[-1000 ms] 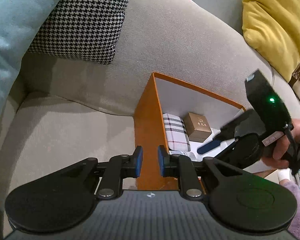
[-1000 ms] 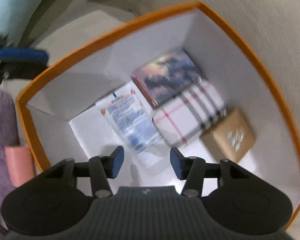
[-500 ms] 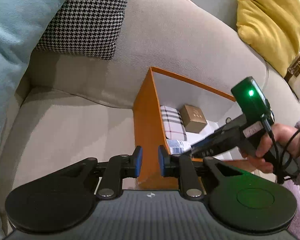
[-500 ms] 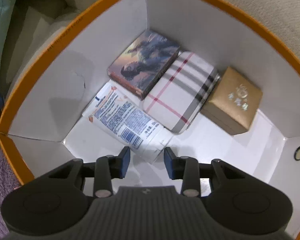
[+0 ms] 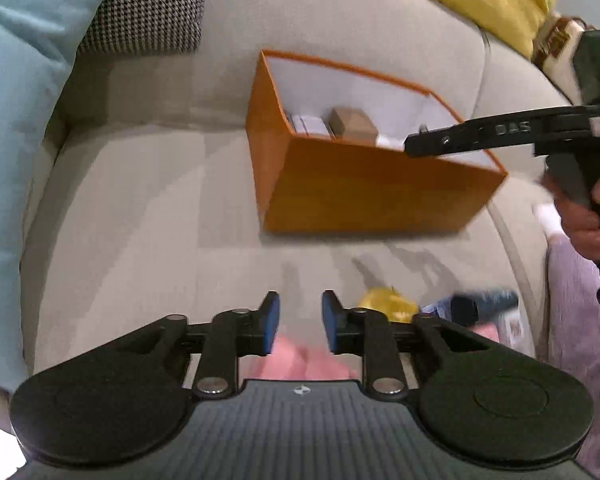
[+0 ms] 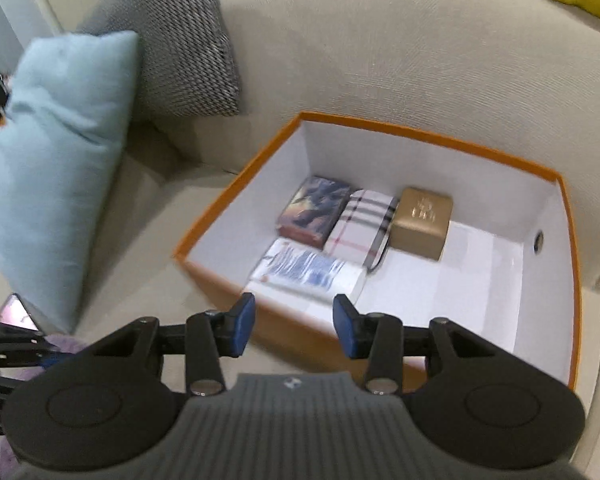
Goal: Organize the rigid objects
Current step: 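Withdraw both open tools from the orange box toward the item pile, then grasp the clear cube box with the right tool while the left tool approaches the pink cup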
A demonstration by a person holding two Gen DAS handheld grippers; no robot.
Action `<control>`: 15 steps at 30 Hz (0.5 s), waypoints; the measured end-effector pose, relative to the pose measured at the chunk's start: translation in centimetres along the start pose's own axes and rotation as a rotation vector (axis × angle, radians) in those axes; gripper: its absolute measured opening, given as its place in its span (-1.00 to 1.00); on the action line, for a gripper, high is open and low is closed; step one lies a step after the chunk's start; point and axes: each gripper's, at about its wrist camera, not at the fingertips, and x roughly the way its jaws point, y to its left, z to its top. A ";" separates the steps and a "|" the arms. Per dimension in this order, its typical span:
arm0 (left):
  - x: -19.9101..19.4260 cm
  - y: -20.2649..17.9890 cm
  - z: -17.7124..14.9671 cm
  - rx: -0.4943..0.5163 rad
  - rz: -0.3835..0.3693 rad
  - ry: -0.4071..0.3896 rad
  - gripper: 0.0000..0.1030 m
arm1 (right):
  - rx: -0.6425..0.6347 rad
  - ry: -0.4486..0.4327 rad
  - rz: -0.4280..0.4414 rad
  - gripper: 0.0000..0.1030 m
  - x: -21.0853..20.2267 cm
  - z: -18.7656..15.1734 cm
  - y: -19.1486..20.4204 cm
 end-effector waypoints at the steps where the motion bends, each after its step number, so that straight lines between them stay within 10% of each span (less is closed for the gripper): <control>1: -0.1 -0.4 -0.5 0.013 -0.001 0.005 -0.39 | 0.011 -0.021 -0.006 -0.14 -0.7 -1.2 0.3; 15: 0.7 -6.1 -6.6 0.244 0.160 0.007 -0.02 | 0.172 -0.059 -0.165 -0.11 -3.4 -16.1 1.0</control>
